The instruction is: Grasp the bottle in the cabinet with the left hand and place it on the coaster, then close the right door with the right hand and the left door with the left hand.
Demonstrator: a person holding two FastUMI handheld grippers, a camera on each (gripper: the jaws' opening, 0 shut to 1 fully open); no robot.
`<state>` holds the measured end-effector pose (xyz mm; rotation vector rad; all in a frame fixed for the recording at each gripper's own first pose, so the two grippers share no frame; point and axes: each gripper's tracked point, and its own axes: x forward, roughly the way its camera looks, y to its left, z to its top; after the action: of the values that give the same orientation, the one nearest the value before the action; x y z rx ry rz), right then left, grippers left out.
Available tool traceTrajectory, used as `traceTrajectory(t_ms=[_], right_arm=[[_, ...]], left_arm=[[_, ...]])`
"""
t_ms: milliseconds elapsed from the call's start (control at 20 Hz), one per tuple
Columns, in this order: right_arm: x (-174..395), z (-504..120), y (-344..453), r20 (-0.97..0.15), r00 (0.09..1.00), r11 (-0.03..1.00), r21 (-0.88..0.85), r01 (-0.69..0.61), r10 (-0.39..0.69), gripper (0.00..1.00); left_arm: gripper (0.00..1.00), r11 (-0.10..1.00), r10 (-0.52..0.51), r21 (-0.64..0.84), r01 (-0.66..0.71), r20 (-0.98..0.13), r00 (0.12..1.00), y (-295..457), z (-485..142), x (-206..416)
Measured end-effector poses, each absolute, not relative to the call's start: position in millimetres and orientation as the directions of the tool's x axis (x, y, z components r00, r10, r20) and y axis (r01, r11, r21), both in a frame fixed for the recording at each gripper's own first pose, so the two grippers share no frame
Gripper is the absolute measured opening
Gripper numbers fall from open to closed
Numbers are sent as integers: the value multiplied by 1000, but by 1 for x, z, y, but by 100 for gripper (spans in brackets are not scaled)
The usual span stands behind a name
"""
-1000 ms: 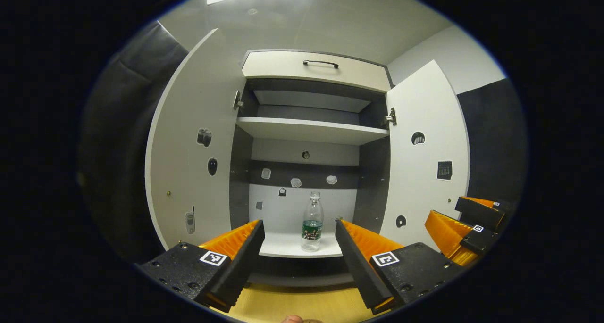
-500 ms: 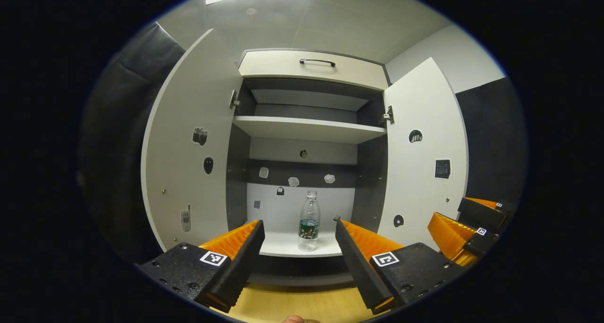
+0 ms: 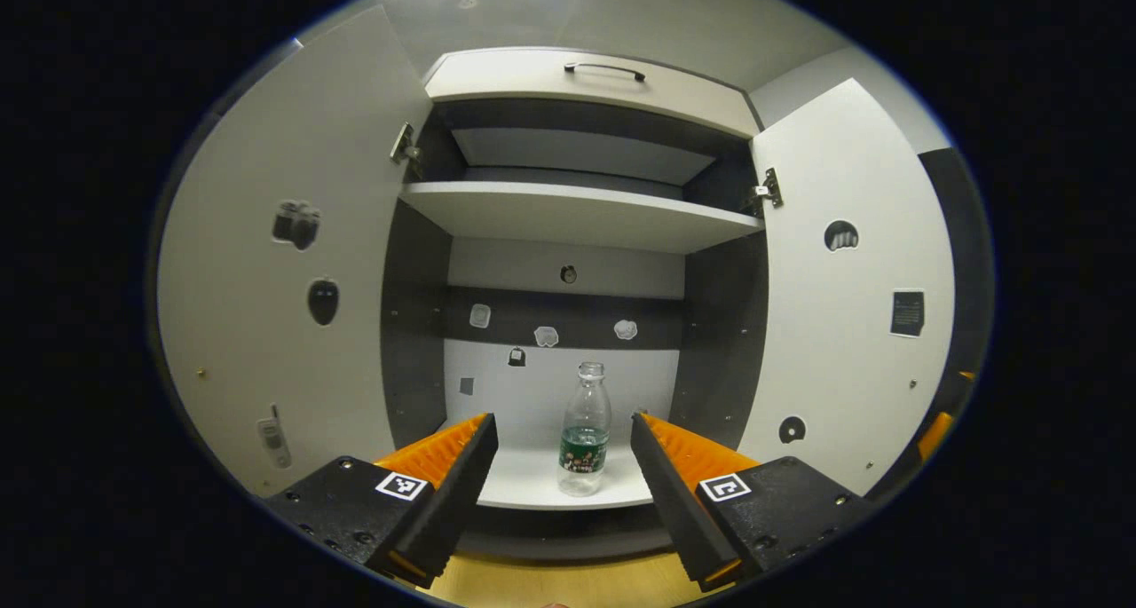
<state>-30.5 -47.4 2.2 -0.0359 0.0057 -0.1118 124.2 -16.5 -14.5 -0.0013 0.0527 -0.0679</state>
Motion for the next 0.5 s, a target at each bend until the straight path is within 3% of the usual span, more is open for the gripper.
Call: traceTrajectory(t_ms=[500], right_arm=[[-46,-11,-126,-23,939,937,-85,340,-343,99]], left_arm=[[95,992,-127,-21,125,-154,980,-40,-55,257]])
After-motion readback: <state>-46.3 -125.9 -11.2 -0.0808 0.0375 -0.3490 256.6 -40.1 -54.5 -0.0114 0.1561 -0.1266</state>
